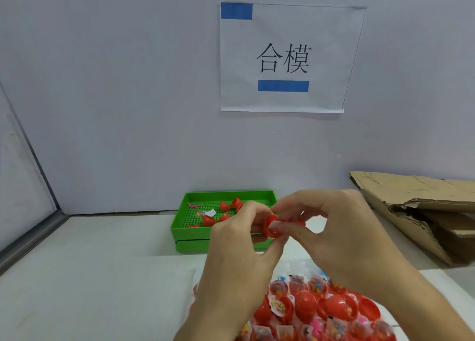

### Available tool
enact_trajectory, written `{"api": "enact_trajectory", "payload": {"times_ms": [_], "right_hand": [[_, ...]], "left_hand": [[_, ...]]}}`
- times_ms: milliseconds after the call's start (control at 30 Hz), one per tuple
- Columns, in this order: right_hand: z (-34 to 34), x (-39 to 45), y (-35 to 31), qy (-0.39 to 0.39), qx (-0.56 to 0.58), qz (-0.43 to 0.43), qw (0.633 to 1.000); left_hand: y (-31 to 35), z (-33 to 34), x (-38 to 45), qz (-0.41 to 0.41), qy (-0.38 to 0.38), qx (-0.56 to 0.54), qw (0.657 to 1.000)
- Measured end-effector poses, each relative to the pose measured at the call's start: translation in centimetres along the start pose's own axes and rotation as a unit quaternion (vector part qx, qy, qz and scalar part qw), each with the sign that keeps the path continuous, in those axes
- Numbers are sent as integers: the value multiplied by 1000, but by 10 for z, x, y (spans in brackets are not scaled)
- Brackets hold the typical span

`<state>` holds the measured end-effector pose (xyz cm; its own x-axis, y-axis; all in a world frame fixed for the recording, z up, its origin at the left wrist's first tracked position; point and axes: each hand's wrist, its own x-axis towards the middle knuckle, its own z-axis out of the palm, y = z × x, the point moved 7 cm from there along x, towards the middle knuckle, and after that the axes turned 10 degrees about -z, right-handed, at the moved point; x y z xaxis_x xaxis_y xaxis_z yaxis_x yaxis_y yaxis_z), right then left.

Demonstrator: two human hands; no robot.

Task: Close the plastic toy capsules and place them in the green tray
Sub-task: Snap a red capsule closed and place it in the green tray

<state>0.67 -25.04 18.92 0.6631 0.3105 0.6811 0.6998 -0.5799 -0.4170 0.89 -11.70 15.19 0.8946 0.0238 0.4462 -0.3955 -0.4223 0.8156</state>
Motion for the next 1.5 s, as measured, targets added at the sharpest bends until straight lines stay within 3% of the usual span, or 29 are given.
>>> {"api": "enact_trajectory", "payload": {"times_ms": [467, 767, 967, 1167, 1333, 1400, 1500], "right_hand": [[-11, -1, -7, 87, 11, 28, 996], [-14, 0, -17, 29, -49, -18, 998], [-13, -2, -20, 58, -49, -20, 997], [-27, -2, 1, 64, 12, 28, 998], [-16, -9, 32, -76, 162, 129, 975], [-14, -9, 32, -65, 245, 124, 959], [-20, -7, 32, -8, 264, 97, 960]], "left_hand": [[10, -5, -4, 50, 44, -33, 997], [15, -13, -4, 35, 64, -85, 994], [10, -15, -3, -2, 63, -119, 991], [6, -16, -1, -33, 52, -155, 986], [8, -17, 0, -41, 41, -185, 981], [7, -16, 0, -44, 40, -191, 980], [7, -14, 0, -39, 38, -183, 982]]}}
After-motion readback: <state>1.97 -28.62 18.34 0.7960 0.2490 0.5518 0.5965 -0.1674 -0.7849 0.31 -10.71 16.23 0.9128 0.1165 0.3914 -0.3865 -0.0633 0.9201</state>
